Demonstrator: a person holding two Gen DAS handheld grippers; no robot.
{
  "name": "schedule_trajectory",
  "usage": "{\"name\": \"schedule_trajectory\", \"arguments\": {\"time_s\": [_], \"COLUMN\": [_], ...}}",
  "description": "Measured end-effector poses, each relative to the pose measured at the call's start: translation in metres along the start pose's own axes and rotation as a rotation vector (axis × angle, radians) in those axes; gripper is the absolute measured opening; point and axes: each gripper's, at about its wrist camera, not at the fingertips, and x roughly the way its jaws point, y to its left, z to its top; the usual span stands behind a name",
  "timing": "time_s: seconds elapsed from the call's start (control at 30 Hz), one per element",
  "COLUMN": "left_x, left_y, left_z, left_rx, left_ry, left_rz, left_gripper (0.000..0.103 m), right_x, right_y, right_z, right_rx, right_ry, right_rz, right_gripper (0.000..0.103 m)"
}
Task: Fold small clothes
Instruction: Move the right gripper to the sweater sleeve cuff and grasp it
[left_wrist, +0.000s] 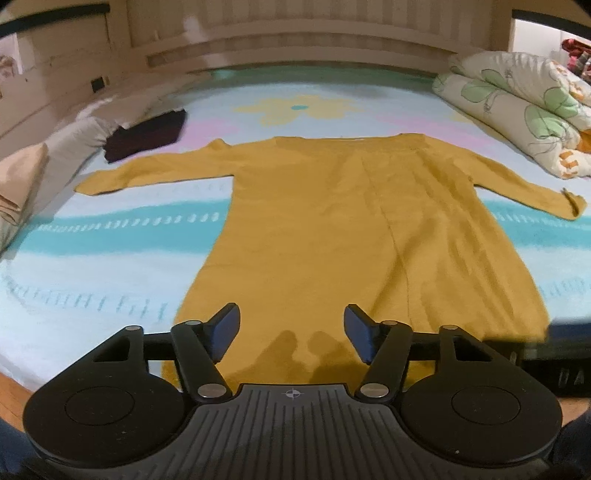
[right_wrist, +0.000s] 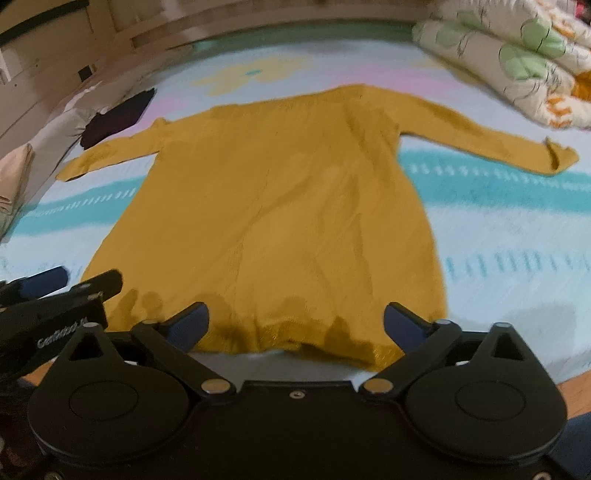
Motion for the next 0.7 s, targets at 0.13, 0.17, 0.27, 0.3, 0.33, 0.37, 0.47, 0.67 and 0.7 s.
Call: {"name": "schedule_trajectory", "arguments": {"time_s": [0.13, 0.17, 0.27, 0.3, 0.33, 0.37, 0.47, 0.67, 0.7], "left_x": [0.000, 0.000, 0.001, 0.002, 0.003, 0.005, 0.017, 0.054, 0.059], "left_y": [-0.003, -0.005, -0.016, -0.018, -0.021, -0.023, -0.030, -0.042, -0.042], "left_z": [0.025, 0.034, 0.061, 0.071, 0.082, 0.092, 0.119, 0.152, 0.155], "left_rx": [0.001, 0.021, 0.098, 0.113, 0.121, 0.127, 0.135, 0.124, 0.119], "left_ry": [-0.009, -0.021, -0.067, -0.083, -0.101, -0.116, -0.133, -0.116, -0.104], "left_rz": [-0.013, -0.013, -0.011, -0.012, -0.014, -0.020, -0.036, -0.065, -0.070], "left_gripper": [0.057, 0.057, 0.057, 0.057, 0.056, 0.056, 0.055, 0.055, 0.055], "right_x": [0.007, 0.007, 0.001, -0.002, -0.005, -0.008, -0.014, -0.003, 0.002], "right_y": [-0.018, -0.024, -0.050, -0.057, -0.067, -0.077, -0.113, -0.192, -0.206], "right_z": [0.011, 0.015, 0.041, 0.050, 0.061, 0.072, 0.108, 0.169, 0.176], "right_rx": [0.062, 0.087, 0.124, 0.127, 0.127, 0.122, 0.114, 0.149, 0.163], "right_ry": [0.120, 0.136, 0.127, 0.105, 0.079, 0.054, -0.027, -0.098, -0.099], "right_rz": [0.085, 0.098, 0.096, 0.078, 0.054, 0.025, -0.083, -0.295, -0.315], "right_gripper": [0.077, 0.076, 0.065, 0.065, 0.065, 0.065, 0.065, 0.041, 0.041]}}
